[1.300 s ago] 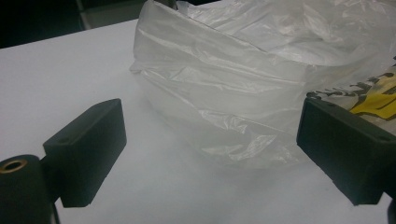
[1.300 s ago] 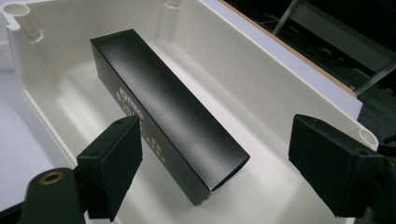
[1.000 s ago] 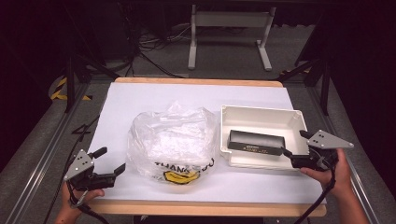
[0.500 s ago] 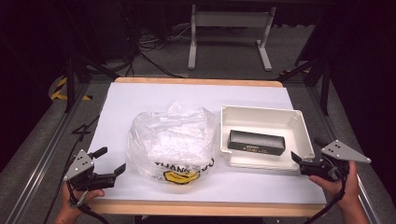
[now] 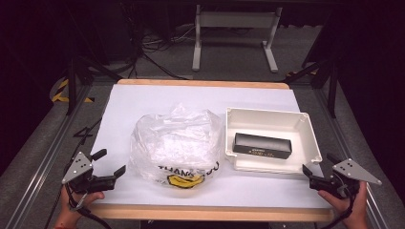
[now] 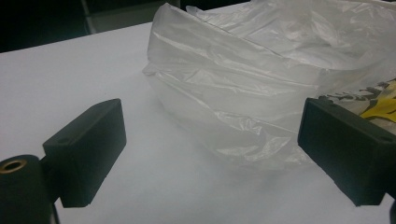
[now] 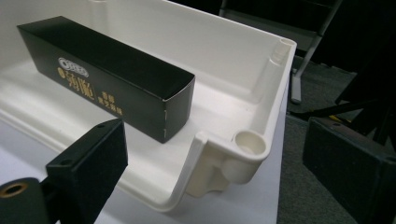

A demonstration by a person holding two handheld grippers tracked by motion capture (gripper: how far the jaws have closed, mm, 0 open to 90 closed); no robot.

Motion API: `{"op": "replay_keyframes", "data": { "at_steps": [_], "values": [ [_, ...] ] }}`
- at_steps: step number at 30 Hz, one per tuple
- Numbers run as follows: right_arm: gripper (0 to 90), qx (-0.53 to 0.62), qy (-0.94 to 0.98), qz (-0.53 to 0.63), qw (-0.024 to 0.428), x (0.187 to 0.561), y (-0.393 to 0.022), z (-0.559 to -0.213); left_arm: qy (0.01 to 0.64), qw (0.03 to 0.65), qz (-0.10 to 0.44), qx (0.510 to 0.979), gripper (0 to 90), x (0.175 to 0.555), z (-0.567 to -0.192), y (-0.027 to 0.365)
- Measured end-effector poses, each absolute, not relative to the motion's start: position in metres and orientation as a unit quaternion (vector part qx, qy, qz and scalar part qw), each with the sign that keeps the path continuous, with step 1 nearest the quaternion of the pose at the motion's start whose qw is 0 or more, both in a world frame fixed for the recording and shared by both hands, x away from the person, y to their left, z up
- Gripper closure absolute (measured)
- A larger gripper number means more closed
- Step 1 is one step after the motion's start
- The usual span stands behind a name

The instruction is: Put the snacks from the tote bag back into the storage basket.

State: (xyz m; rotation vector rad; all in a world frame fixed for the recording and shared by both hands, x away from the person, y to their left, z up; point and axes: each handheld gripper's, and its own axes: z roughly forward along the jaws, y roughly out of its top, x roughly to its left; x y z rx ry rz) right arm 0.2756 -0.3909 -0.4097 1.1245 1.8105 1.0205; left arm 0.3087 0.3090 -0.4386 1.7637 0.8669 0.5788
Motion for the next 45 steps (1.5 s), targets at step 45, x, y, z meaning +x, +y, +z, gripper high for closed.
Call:
{"op": "replay_keyframes", "data": {
  "at_steps": [45],
  "values": [
    [7.7,0.444,0.677,0.435,0.393,0.263,-0.403,-0.436,0.367,0.525,0.24,0.73,8.0,0.313,-0.449,0.309]
  ]
}}
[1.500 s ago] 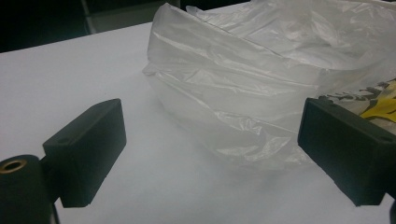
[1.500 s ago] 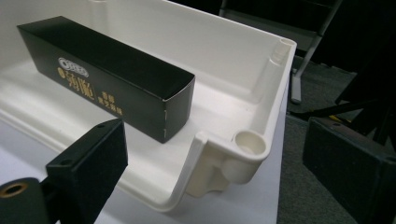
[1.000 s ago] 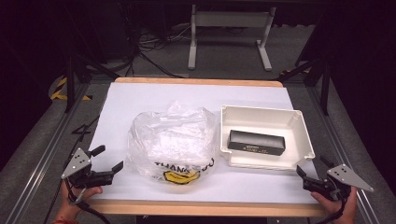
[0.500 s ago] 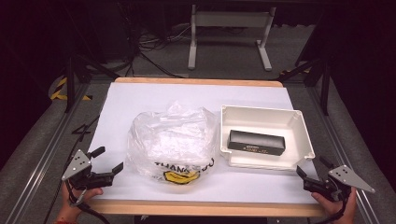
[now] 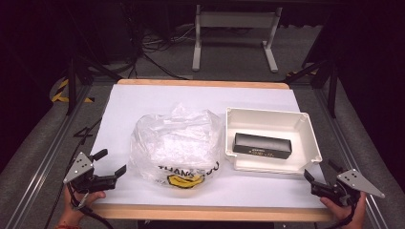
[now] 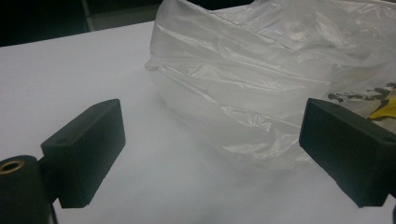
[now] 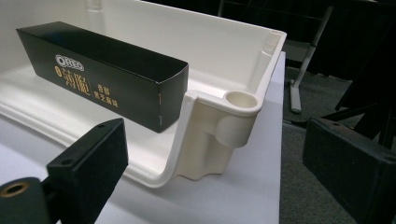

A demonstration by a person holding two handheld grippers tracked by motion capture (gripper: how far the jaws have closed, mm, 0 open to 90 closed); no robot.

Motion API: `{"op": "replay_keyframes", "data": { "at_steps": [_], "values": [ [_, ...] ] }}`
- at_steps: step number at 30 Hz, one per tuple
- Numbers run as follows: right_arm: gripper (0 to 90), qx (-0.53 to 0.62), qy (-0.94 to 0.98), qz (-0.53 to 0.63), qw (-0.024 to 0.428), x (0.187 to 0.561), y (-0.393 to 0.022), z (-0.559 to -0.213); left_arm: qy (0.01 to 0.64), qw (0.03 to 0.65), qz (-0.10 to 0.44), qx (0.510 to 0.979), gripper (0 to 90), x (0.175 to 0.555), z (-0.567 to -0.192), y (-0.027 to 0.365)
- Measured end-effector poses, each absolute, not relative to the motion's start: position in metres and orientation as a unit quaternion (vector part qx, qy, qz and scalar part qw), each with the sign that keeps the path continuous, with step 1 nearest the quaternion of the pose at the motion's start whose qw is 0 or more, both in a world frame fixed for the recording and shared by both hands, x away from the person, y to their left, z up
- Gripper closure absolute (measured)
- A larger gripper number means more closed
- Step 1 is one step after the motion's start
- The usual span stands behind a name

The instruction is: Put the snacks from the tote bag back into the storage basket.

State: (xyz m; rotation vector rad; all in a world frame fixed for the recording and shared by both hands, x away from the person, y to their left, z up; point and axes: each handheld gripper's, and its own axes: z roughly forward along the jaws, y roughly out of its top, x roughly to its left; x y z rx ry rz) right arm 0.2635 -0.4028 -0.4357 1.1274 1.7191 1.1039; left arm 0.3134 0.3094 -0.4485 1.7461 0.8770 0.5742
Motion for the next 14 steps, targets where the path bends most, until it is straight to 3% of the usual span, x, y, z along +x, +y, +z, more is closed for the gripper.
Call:
{"op": "replay_keyframes", "data": {
  "at_steps": [14],
  "values": [
    [6.5,0.441,0.677,0.438,0.395,0.2624,-0.402,-0.4337,0.364,0.517,0.243,0.736,8.1,0.3139,-0.4501,0.307]
  ]
}}
